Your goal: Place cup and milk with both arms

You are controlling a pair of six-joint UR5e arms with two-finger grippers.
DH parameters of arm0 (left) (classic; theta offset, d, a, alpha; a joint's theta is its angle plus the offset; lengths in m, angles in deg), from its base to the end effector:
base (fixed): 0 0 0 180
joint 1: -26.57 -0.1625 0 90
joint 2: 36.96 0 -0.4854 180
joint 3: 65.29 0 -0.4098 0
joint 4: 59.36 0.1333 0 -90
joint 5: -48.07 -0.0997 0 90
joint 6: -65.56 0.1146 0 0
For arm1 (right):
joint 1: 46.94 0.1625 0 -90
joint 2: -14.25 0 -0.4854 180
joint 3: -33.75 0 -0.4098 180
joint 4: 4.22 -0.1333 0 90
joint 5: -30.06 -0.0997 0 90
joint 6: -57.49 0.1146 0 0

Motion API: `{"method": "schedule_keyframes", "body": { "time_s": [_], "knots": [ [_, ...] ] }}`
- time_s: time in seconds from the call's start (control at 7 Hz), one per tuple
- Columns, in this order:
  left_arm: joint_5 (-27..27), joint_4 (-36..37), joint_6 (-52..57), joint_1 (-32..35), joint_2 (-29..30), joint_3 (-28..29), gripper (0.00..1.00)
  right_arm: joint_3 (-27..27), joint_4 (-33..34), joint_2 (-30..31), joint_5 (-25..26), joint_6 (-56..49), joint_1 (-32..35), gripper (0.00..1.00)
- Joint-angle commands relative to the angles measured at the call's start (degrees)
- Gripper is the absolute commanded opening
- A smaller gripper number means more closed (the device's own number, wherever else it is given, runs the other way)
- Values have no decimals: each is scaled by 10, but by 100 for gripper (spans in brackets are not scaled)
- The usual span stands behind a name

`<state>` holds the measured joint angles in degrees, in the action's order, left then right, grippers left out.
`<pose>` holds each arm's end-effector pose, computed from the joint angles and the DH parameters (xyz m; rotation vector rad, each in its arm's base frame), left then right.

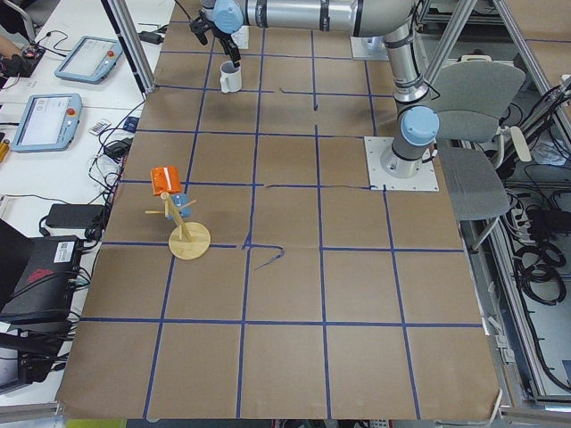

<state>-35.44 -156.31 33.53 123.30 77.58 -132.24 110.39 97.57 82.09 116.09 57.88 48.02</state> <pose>-0.2265 -0.6713 0.4661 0.6853 -2.9944 -0.2716 0.2007 -0.6788 0.4404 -0.1251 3.0665 -0.0750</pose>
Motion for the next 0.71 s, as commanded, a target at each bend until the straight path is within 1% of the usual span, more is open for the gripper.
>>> {"method": "schedule_keyframes", "body": {
  "time_s": [0.0,0.14,0.29,0.43,0.57],
  "knots": [
    [-29,-40,136,-28,-110,-92,80,-4,58,-37,-11,29,21,27],
    [-57,-20,201,-26,-159,-145,78,-4,62,-46,-37,53,22,27],
    [-58,49,230,-23,-194,-179,80,-4,62,-50,-42,63,22,27],
    [-58,95,259,-23,-215,-209,87,-3,62,-57,-43,65,22,27],
    [-59,147,325,-28,-222,-228,100,-1,62,-59,-43,73,32,28]
  ]
}}
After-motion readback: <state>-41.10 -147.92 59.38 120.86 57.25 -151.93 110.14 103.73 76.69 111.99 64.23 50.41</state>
